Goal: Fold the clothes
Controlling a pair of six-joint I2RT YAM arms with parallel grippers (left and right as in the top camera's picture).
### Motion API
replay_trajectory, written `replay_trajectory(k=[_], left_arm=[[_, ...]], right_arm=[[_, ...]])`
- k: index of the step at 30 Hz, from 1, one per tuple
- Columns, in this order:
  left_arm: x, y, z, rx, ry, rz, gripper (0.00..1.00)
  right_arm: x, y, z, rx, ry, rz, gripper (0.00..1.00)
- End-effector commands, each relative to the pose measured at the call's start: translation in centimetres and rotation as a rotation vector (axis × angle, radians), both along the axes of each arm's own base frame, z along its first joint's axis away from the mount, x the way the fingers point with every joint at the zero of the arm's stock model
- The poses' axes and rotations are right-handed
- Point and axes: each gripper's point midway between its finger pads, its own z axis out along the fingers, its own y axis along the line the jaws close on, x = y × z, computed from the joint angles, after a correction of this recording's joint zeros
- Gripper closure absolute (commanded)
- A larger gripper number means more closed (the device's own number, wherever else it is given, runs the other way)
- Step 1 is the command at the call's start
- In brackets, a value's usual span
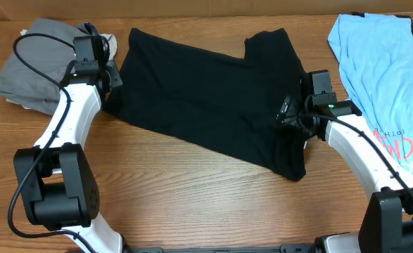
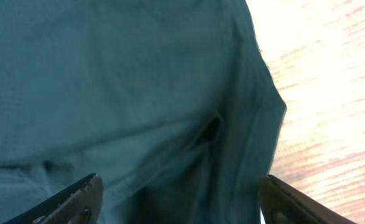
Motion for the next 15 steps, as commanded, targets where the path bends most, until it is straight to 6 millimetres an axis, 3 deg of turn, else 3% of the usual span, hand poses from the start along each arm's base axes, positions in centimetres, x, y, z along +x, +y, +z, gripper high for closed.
replay_trajectory(k=[1,4,6,10,15], left_arm=[[-0.3,0.4,2.3,0.034,0.011,-0.035,0.64],[-1.6,-0.4,4.0,-0.019,0.055,-0.066,0.6],[-3.6,-1.4,4.9,-0.078,0.125,-0.094,0.56],[-5.9,-2.0,4.2,-0.113,0.222,-0.104,0.5],[-7.0,-2.1,2.8,-0.12,0.271,-0.102,0.45]], right_arm=[[-0.4,0.5,1.3,0.019,0.031,0.072,0.14],[-2.1,2.1,2.0,0.07,0.101,0.2,0.14],[-4.5,2.6,1.7,0.096,0.192,0.228,0.16],[-6.8,3.9,0.6,0.124,0.269,0.266,0.19],[-7.9,5.6,-1.6,0.129,0.279,0.277,0.24]])
